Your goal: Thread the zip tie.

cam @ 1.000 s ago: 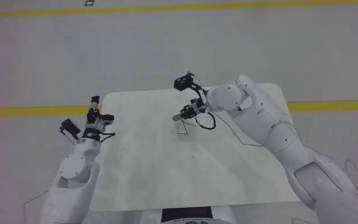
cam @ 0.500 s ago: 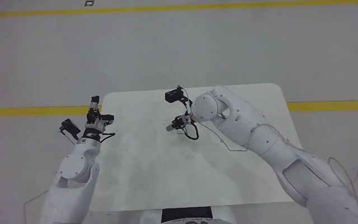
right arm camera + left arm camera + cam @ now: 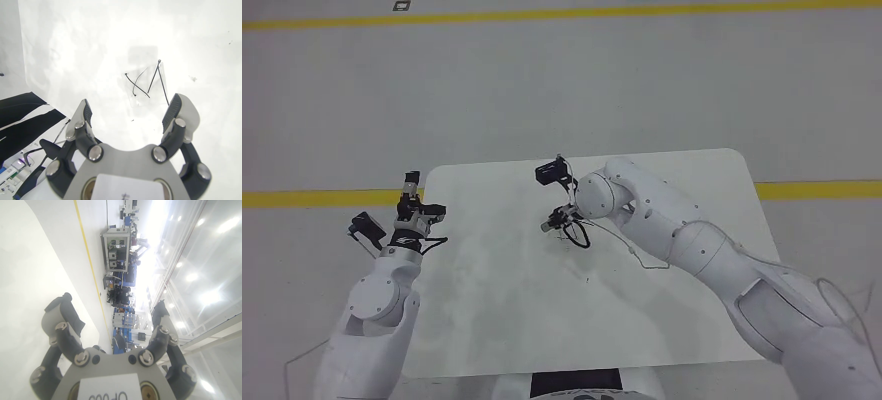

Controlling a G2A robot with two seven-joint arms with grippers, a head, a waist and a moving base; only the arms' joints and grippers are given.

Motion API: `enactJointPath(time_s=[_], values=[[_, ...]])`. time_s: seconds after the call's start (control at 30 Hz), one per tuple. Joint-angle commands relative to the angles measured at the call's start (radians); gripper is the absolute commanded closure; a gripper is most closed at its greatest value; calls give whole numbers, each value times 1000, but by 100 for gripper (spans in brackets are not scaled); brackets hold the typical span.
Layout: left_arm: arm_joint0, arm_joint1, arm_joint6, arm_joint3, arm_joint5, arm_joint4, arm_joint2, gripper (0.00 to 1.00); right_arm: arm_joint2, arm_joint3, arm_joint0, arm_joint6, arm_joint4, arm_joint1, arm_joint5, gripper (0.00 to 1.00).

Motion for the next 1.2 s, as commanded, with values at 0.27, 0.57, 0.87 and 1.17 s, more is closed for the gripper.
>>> enactJointPath(time_s=[0.27,0.57,0.87,1.17], values=[[0,0,0,0,0,0,0,0,-48,90,5,-74,-5,-68,27,0],[0,0,0,0,0,0,0,0,-52,111,-9,-92,-26,-71,33,0],[0,0,0,0,0,0,0,0,-50,122,-10,-88,-36,-82,47,0],[0,0,0,0,0,0,0,0,-38,129,-30,-117,-41,-89,66,0]])
